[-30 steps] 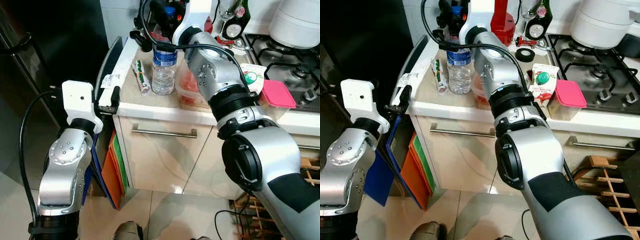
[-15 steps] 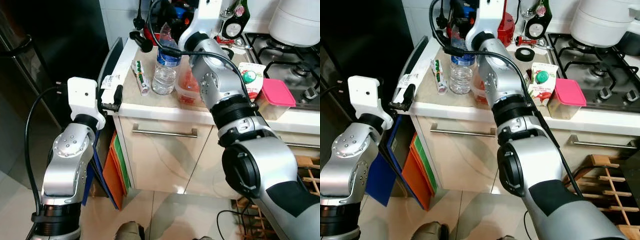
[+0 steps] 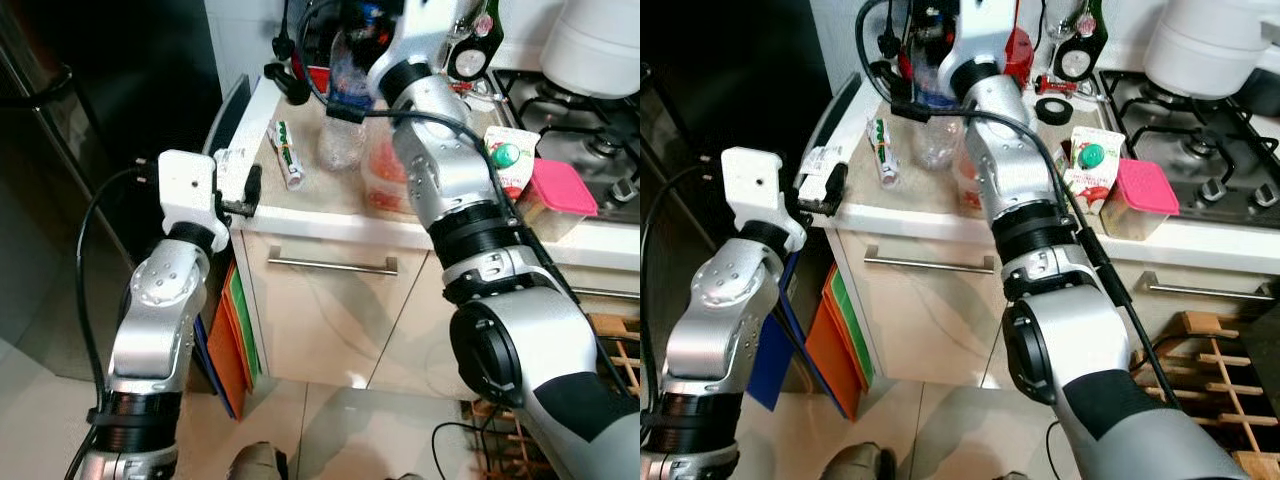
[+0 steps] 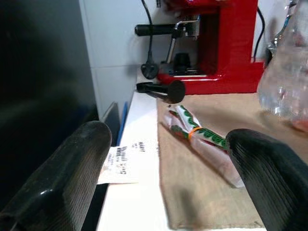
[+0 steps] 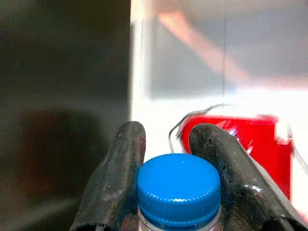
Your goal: Restocking fridge
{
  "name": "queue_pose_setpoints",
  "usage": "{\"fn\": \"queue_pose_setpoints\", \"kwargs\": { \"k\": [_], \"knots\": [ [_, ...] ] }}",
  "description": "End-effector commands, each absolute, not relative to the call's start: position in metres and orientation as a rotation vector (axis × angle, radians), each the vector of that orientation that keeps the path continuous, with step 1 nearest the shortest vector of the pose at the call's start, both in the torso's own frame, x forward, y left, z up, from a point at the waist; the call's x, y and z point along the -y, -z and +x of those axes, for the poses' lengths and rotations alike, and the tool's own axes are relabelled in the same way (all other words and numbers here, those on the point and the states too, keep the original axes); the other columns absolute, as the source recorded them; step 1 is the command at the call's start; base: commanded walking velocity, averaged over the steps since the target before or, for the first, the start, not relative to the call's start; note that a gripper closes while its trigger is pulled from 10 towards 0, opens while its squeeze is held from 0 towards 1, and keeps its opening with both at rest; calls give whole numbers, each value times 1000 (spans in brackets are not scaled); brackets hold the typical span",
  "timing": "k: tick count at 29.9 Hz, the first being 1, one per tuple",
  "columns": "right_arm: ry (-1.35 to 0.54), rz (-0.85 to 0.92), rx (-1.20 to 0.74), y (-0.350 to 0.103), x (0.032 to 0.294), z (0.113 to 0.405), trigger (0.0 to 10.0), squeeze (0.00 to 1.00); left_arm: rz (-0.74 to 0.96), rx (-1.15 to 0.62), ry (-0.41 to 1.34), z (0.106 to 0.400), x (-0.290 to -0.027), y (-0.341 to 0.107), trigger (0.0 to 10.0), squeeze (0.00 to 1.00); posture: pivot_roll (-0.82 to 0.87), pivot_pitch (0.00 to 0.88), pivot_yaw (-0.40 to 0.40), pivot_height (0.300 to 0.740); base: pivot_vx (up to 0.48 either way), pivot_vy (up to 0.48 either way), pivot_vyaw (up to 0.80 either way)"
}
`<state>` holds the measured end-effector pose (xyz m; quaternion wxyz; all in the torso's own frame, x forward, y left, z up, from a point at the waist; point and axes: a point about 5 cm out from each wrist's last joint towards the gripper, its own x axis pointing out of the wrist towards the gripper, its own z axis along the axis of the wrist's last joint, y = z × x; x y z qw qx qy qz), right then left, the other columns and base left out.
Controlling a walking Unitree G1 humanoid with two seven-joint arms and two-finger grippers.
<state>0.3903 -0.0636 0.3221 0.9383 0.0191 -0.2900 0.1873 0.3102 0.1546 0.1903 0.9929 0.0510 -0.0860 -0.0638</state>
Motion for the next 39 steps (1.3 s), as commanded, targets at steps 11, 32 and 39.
{"fn": "queue_pose_setpoints", "kwargs": {
  "k": [11, 32, 39],
  "knots": [
    [-124, -240, 1048, -358, 114, 344, 0, 0, 119, 239, 166, 328, -136, -194, 10000, 0, 46, 0, -30, 732, 0, 0, 0],
    [8, -465, 1138, -341, 114, 326, 10000, 0, 125, 284, 159, 335, -127, -190, 10000, 0, 30, 0, -36, 732, 0, 0, 0],
    [9, -464, 1115, -336, 111, 328, 10000, 0, 104, 279, 153, 335, -129, -188, 10000, 0, 36, 0, -37, 732, 0, 0, 0]
  ]
}}
